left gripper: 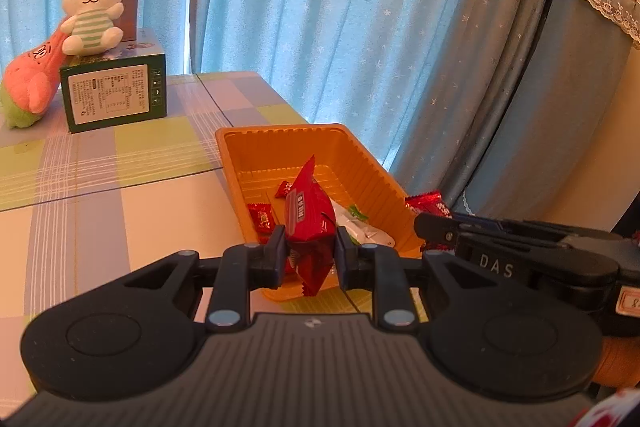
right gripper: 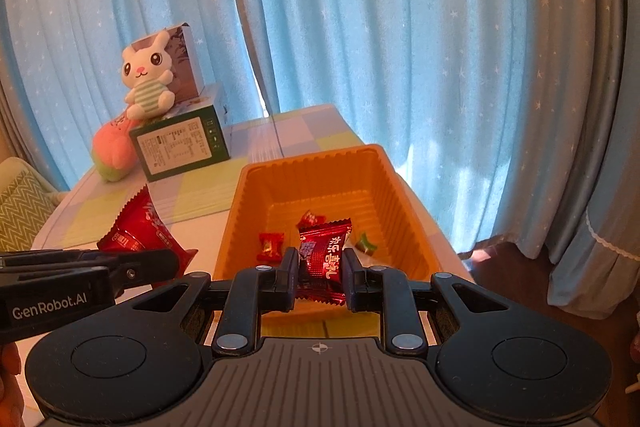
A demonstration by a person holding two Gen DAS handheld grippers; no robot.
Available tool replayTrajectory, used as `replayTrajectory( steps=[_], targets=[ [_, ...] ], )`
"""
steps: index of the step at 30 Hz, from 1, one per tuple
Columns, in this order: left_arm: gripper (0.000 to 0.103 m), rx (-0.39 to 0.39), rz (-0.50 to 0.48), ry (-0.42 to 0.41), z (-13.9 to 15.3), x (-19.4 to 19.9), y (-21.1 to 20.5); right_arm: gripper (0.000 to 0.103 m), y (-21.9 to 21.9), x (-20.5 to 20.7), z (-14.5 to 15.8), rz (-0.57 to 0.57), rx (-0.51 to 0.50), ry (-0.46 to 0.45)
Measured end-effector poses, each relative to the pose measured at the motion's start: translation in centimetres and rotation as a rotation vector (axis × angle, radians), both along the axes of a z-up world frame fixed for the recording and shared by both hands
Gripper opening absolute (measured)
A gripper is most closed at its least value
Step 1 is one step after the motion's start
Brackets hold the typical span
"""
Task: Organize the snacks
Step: 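Carry both held red candies over the orange tray, then open both tools to drop the red candies into the tray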
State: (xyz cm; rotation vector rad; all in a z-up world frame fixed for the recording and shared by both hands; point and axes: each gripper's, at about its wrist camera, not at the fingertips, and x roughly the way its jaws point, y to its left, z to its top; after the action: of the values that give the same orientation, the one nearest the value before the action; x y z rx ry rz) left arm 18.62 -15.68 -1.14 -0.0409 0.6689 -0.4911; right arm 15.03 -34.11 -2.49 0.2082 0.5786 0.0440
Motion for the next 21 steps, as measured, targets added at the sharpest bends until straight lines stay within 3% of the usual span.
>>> replayTrajectory(
  steps=[9, 21],
  targets=[
    [0.021, 0.026, -0.028, 0.005, -0.7, 3.5, -2.0, 0.023, -1.5, 3.8, 0.0, 0.033, -0.046, -0.008],
    [0.021, 0.05, -0.05, 0.037, -2.9, 8.9, -4.3, 0.023, -2.7, 8.8, -2.6, 0.075, -0.082, 0.025]
  ],
)
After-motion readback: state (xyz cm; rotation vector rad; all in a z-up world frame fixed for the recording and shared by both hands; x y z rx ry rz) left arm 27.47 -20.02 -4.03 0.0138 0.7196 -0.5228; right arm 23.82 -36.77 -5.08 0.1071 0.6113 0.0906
